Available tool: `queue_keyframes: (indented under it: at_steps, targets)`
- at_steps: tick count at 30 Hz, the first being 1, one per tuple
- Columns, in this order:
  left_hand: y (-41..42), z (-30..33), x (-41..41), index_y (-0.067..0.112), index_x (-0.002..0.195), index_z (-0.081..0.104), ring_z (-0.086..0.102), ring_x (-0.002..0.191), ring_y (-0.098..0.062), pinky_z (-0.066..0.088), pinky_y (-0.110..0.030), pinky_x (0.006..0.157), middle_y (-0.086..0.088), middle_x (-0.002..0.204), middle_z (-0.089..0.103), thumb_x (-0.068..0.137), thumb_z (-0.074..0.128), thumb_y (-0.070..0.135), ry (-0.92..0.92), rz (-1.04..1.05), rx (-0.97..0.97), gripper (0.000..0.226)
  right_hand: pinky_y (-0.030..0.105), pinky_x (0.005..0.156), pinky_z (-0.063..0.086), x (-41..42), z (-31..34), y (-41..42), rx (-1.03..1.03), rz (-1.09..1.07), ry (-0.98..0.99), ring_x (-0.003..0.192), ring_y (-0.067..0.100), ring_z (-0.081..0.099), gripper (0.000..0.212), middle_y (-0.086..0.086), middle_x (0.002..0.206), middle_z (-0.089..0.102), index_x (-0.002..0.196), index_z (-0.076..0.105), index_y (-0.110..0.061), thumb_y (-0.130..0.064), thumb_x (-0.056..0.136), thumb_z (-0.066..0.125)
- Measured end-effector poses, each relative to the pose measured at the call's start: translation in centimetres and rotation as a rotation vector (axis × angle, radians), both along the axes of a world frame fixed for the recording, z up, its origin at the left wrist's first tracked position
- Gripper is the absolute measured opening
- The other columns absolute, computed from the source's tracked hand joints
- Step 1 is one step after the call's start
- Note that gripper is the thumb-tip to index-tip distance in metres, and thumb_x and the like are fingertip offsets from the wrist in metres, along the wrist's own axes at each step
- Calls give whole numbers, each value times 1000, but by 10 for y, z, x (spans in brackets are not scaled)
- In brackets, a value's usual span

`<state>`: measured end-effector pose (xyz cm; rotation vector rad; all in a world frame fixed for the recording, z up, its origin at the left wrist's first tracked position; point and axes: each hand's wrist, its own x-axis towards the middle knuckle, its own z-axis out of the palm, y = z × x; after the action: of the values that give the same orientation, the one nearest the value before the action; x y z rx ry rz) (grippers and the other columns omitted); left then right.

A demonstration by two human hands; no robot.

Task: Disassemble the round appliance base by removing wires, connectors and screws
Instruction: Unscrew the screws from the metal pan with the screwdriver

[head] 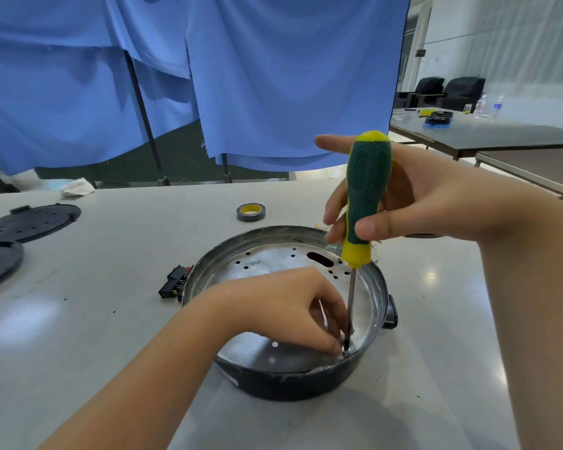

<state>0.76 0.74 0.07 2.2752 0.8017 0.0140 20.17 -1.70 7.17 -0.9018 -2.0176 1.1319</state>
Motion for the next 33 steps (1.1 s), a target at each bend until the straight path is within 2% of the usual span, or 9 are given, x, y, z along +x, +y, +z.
queue_keyframes:
  at_steps: [5, 9, 17, 20, 23, 24, 26, 29, 33]
  targets:
    - [-1, -1, 3, 32, 74, 67, 60, 66, -3, 58, -31, 70, 16, 70, 65, 78, 71, 27, 53, -16, 37, 8, 31, 77, 56, 0, 0, 2, 31, -30, 52, 95, 31, 70, 90, 10, 102, 70, 147, 28, -24, -11, 70, 73]
    - [-1, -6, 5, 22, 87, 72, 60, 68, -10, 56, -35, 70, 3, 79, 69, 79, 70, 28, 27, -5, 60, 11, 35, 80, 56, 1, 2, 1, 48, -47, 107, 93, 32, 70, 89, 10, 98, 70, 146, 31, -23, -11, 68, 74]
    - [0, -8, 5, 21, 87, 71, 61, 66, -13, 57, -36, 70, 2, 79, 70, 79, 71, 30, -18, 9, 55, 12, 33, 75, 57, -1, 5, -3, 109, -110, 144, 88, 31, 72, 88, 7, 90, 71, 142, 35, -23, -14, 64, 75]
    - [0, -3, 2, 16, 85, 70, 63, 62, -5, 53, -20, 61, 1, 77, 72, 82, 70, 17, -113, 24, -74, 3, 31, 72, 57, -2, 8, -2, 169, -197, 211, 84, 29, 72, 84, 5, 87, 72, 136, 40, -28, -19, 61, 77]
    - [6, 5, -5, 9, 87, 68, 71, 77, -15, 58, -31, 79, -4, 83, 76, 83, 69, 11, -208, 48, -159, 5, 29, 68, 57, -2, 12, 1, 225, -307, 352, 80, 25, 73, 69, 1, 85, 74, 123, 48, -28, -24, 60, 77]
    - [7, 8, -8, 9, 86, 68, 71, 77, -17, 58, -36, 79, -4, 83, 76, 83, 69, 12, -230, 58, -162, 5, 29, 68, 57, -1, 12, 1, 241, -347, 401, 80, 24, 73, 66, 0, 86, 74, 121, 49, -25, -25, 61, 77]
    - [9, 14, -13, 13, 83, 68, 69, 71, -15, 56, -28, 66, -4, 80, 75, 83, 69, 14, -294, 92, -187, 1, 28, 68, 57, 0, 13, 3, 271, -435, 485, 81, 22, 73, 67, 0, 87, 74, 123, 48, -17, -27, 64, 77]
    - [12, 23, -22, 25, 82, 71, 64, 63, -8, 47, -17, 53, 3, 72, 72, 85, 69, 21, -346, 163, -142, 6, 29, 68, 57, 0, 13, 6, 292, -554, 569, 82, 22, 73, 66, 0, 88, 74, 124, 46, -10, -27, 67, 75]
    - [14, 25, -40, 26, 87, 73, 64, 65, -4, 49, -15, 65, 10, 68, 69, 87, 66, 24, -424, 248, -65, 8, 31, 69, 58, 2, 10, 13, 267, -669, 625, 83, 22, 73, 62, 3, 94, 74, 118, 49, -11, -29, 65, 75]
